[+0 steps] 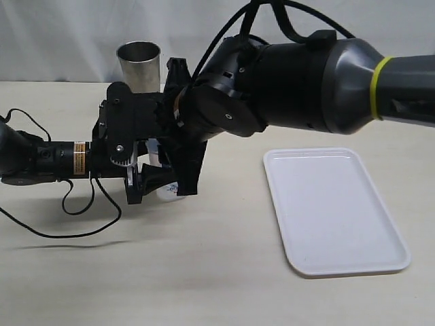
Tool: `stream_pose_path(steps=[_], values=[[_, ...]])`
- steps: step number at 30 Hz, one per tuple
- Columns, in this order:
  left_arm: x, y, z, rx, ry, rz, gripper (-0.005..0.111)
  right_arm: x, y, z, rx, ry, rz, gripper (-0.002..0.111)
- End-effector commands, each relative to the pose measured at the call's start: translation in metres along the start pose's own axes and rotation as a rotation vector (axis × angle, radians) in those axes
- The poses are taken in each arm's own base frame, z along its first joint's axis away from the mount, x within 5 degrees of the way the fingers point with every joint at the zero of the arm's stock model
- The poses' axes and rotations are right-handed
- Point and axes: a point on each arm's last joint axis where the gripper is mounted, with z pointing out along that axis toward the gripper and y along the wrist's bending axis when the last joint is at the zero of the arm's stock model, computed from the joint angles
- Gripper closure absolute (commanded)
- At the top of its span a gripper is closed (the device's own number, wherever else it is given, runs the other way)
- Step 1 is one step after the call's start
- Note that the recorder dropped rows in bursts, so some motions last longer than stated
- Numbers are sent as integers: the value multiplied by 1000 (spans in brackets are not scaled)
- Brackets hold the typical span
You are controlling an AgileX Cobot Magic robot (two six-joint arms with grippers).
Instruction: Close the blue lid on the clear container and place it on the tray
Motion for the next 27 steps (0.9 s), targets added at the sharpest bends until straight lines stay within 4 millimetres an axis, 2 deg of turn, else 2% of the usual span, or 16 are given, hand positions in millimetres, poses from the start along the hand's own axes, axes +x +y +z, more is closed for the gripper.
stream_pose_path(steps=[1,4,7,10,12,16,21,24,27], values=[[2,-7,2,53,9,15,107,6,4,-17,-69,5,167,62],[2,-7,2,53,9,15,107,3,-9,-42,-11,-76,293,62],[2,-7,2,53,9,15,107,4,-22,-64,27,-173,490,62],[2,-7,2,53,9,15,107,16,-36,-80,30,-241,741,62],[2,-7,2,55,9,16,107,30,-46,-83,3,-258,976,62],[2,-7,2,55,9,16,107,60,-54,-74,-106,-226,1249,62],[2,-8,2,62,13,19,107,91,-59,-45,-220,-218,1417,62],[2,-8,2,62,13,19,107,99,-58,-27,-285,-236,1458,62],[2,-8,2,62,13,19,107,98,-54,-13,-358,-273,1469,62]])
